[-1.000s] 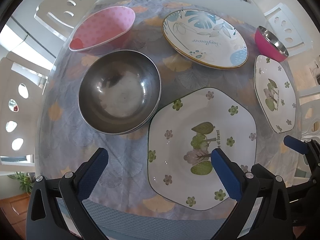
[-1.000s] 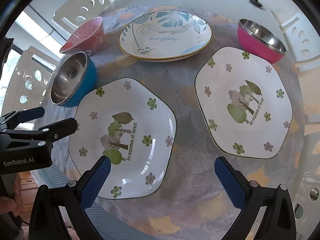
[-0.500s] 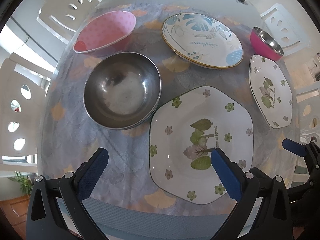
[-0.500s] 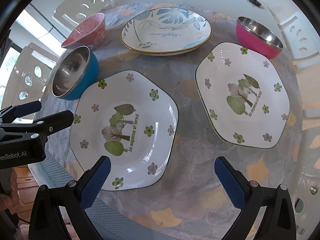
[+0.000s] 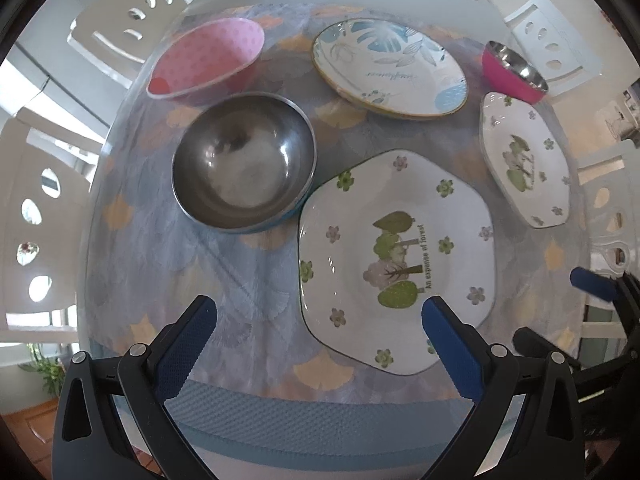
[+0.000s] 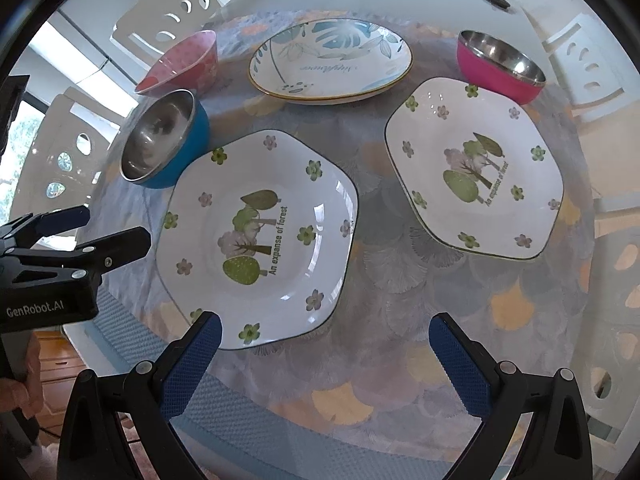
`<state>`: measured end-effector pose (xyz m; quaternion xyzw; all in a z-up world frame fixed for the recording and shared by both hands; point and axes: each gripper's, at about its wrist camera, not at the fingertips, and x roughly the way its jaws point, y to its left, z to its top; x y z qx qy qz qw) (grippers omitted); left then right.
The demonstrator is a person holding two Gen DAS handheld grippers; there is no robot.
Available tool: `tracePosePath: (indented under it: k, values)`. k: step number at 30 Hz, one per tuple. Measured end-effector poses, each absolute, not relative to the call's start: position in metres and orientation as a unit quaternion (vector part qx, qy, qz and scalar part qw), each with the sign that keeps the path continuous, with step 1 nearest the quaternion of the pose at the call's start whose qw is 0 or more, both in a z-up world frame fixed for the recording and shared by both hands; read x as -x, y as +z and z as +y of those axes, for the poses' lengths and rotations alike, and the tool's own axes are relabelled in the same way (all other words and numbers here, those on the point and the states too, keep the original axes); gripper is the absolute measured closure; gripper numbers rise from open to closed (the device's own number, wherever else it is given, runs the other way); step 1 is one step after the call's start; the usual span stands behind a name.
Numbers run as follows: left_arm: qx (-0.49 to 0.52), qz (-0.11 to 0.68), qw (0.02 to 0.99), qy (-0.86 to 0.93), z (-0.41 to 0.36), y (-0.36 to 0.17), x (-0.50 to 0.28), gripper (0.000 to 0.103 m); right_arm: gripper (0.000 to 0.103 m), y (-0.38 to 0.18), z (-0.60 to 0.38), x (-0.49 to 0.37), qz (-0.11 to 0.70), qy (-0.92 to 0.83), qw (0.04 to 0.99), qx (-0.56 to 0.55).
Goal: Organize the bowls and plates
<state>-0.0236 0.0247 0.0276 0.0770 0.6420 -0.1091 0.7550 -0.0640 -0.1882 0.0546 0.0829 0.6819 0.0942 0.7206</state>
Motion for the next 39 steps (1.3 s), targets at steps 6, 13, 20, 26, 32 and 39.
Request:
tracePosePath:
  k: [6,13,20,26,32,39]
  values:
    - [-0.077,0.609,0.778,-0.133,0.025,0.083,-0.023,0.001,0.0,0.115,-0.227,0.021,0.65,0.095,0.751,-0.068]
    - [-0.075,0.568,0.807,-0.145,0.004,0.131,-0.103,0.001,0.0,0.187,-0.261,-0.065,0.598,0.125,0.784,-0.112]
    - [-0.034,0.606,0.781,-0.148,-0.026,0.078,-0.151,0.001,0.0,0.13,-0.265,-0.146,0.612,0.138,0.748,-0.218]
    - [-0.025,0.648,0.749,-0.134,-0.042,0.015,-0.169,0.001,0.0,0.05,-0.256,-0.18,0.638,0.133,0.705,-0.28]
    - [-0.02,0.674,0.727,-0.132,-0.048,-0.023,-0.19,0.001,0.0,-0.017,-0.251,-0.204,0.671,0.119,0.671,-0.293]
    - [-0.055,0.689,0.714,-0.107,-0.057,-0.058,-0.206,0.001,0.0,-0.062,-0.25,-0.22,0.691,0.119,0.659,-0.273]
